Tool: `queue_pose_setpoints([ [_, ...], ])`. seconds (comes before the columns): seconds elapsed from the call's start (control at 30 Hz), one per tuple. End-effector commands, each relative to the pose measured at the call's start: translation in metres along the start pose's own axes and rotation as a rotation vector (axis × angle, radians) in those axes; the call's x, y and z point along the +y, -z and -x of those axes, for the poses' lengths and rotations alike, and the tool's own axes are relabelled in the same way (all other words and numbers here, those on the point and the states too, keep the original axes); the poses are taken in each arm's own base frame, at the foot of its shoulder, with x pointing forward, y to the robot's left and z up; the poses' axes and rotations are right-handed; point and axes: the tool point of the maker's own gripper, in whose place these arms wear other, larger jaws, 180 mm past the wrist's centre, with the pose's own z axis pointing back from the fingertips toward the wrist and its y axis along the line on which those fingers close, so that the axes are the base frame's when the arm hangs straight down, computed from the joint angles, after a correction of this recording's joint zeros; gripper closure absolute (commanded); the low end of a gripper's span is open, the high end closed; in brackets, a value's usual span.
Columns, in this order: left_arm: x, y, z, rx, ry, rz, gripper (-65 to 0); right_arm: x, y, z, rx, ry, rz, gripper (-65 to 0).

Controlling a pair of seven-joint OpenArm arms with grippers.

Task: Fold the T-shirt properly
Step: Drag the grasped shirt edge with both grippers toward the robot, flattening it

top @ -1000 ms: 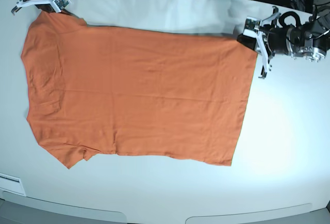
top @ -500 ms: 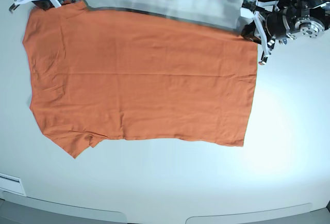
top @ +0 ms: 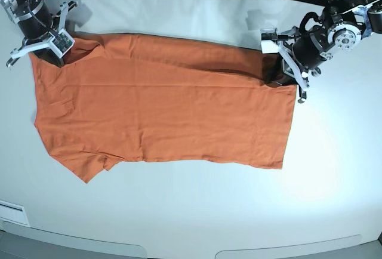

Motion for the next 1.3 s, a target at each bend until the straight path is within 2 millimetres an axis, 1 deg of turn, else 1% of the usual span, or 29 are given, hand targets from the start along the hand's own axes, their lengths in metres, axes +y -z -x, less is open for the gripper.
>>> queue_pose_setpoints([
  [0.0,0.011,-0.001,0.006,0.015,0.004,-0.04,0.0,-0.008,0.004,0.001,-0.009,0.002,0.017,0.0],
  [0.17,0.014,0.011,0.019,0.048,-0.054,-0.097,0.0,-0.024,0.027,0.018,0.01,0.039,0.037,0.0],
  [0.27,0.018,0.017,0.022,0.058,-0.08,-0.135,0.0,-0.026,0.037,0.021,-0.003,0.1,0.004,0.0],
  [0.33,0.023,0.018,0.019,0.052,-0.103,-0.165,0.0,-0.024,0.044,0.023,-0.014,0.136,-0.034,0.0],
  [0.43,0.023,0.021,0.014,0.039,-0.114,-0.17,0.0,-0.027,0.053,0.028,-0.018,0.178,-0.054,0.0],
  [0.6,0.021,0.024,0.011,0.03,-0.122,-0.164,0.0,-0.029,0.059,0.036,-0.01,0.213,-0.057,0.0],
  [0.7,0.018,0.027,0.013,0.034,-0.126,-0.157,0.0,-0.027,0.061,0.035,-0.029,0.243,-0.068,0.0],
  [0.77,0.013,0.031,0.016,0.038,-0.122,-0.136,0.0,-0.025,0.061,0.033,-0.04,0.27,-0.078,0.0],
  [0.87,0.008,0.036,0.02,0.05,-0.128,-0.126,0.0,-0.026,0.061,0.032,-0.048,0.274,-0.071,0.0],
  [0.93,0.008,0.039,0.024,0.062,-0.134,-0.135,0.0,-0.034,0.063,0.027,-0.068,0.285,-0.044,0.0],
  [1.03,0.012,0.043,0.031,0.081,-0.159,-0.17,0.0,-0.049,0.066,0.02,-0.092,0.303,0.008,0.0],
  [1.1,0.017,0.044,0.033,0.085,-0.178,-0.202,0.0,-0.054,0.067,0.017,-0.102,0.3,0.02,0.0],
  [1.13,0.019,0.044,0.032,0.085,-0.185,-0.215,0.0,-0.054,0.067,0.016,-0.103,0.301,0.022,-4.8],
  [1.2,0.024,0.042,0.033,0.087,-0.205,-0.253,-8.0,-0.053,0.066,0.016,-0.105,0.302,0.014,-15.8],
  [1.23,0.028,0.041,0.033,0.086,-0.217,-0.28,-10.9,-0.05,0.066,0.015,-0.109,0.306,0.001,-19.9],
  [1.27,0.033,0.04,0.034,0.085,-0.231,-0.31,-12.3,-0.049,0.066,0.014,-0.116,0.313,-0.007,-22.6],
])
